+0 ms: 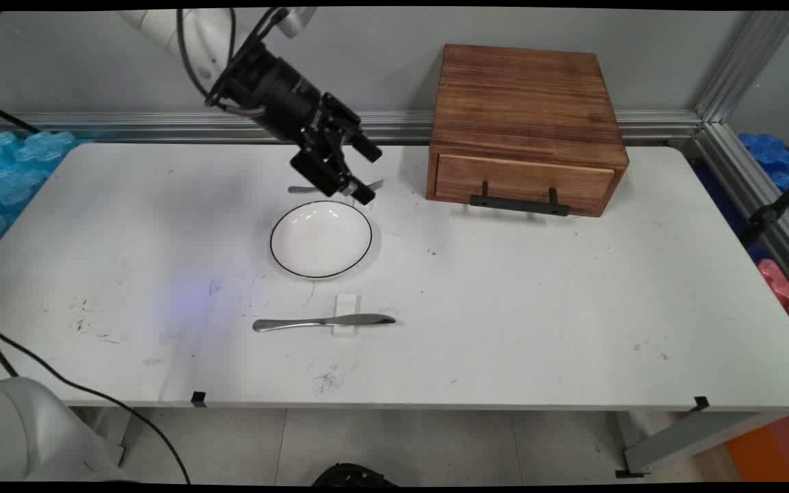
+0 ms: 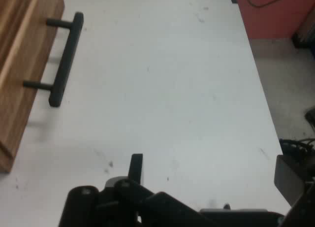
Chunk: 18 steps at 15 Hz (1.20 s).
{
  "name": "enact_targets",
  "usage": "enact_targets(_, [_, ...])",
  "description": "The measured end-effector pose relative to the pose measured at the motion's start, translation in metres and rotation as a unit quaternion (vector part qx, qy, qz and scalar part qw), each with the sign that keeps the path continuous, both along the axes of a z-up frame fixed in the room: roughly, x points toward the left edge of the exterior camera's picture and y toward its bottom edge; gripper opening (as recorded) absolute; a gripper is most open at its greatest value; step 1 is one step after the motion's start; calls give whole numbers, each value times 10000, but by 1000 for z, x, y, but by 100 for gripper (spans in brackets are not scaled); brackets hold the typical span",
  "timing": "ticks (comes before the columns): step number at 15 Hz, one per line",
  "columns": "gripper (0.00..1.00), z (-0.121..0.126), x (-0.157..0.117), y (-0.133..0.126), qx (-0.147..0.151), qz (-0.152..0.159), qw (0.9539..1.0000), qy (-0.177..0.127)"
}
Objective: Open the drawer
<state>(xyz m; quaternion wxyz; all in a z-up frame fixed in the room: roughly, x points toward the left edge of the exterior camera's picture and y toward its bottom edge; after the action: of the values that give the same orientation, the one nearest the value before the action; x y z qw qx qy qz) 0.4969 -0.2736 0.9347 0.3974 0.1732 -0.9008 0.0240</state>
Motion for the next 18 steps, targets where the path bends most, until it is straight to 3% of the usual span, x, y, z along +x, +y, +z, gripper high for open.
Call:
enact_targets(11, [100,22,-79,-50,-453,-176,9987,-172])
enact_targets(18, [100,2,-131,-82,-661,-147,9961,-562])
